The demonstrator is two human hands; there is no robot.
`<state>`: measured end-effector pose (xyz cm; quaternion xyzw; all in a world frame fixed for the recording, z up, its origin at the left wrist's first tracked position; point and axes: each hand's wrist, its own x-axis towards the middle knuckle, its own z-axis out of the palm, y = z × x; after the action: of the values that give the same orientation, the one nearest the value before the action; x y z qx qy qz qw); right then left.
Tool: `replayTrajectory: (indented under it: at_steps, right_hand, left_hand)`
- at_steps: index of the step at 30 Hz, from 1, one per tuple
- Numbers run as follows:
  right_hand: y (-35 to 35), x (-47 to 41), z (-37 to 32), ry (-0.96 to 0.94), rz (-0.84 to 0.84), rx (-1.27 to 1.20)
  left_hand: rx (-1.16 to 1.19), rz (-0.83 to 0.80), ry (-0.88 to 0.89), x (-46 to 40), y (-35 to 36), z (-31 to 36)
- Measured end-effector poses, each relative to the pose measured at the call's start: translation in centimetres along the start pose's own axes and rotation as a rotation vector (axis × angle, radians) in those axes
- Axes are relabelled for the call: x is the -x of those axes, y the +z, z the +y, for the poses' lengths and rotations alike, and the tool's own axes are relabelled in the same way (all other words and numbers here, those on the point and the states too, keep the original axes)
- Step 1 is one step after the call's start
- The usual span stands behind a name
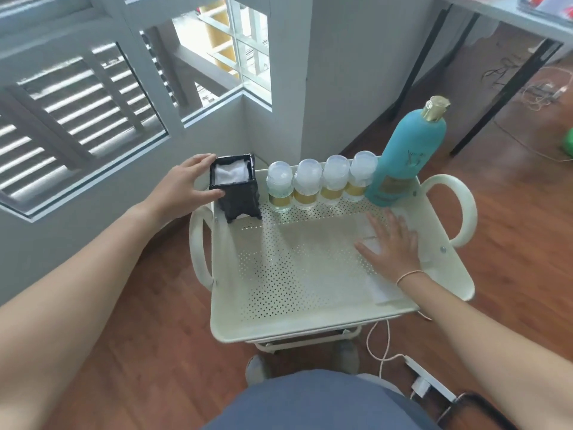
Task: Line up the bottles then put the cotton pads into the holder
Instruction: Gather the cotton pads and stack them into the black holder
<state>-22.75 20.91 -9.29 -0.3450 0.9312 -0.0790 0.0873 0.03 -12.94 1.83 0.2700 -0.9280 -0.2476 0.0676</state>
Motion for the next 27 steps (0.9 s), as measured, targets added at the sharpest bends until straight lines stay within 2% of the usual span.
replayTrajectory:
  at_steps: [5,15,20,27]
  right_hand:
    - [1.0,-0.2,1.6,0.044,-0.069,0.07]
    - [2.1,-0.3,0.5,0.022,-0.092,0.085]
    - [2.9,-0.5,-3.1,-0.028,-0.109,0.049]
    - [4.3,0.2,-10.1,-0.203,-0.153,0.029]
  left_hand:
    - [-0.001,-0.015,-0.008,-0.1,-0.2,0.1]
    - [-0.001,-0.015,-0.023,0.1,-0.2,0.4]
    - [0.006,-0.009,-0.029,0.3,-0.2,0.6]
    - [-0.004,-0.021,-0.04,0.3,-0.3,0.7]
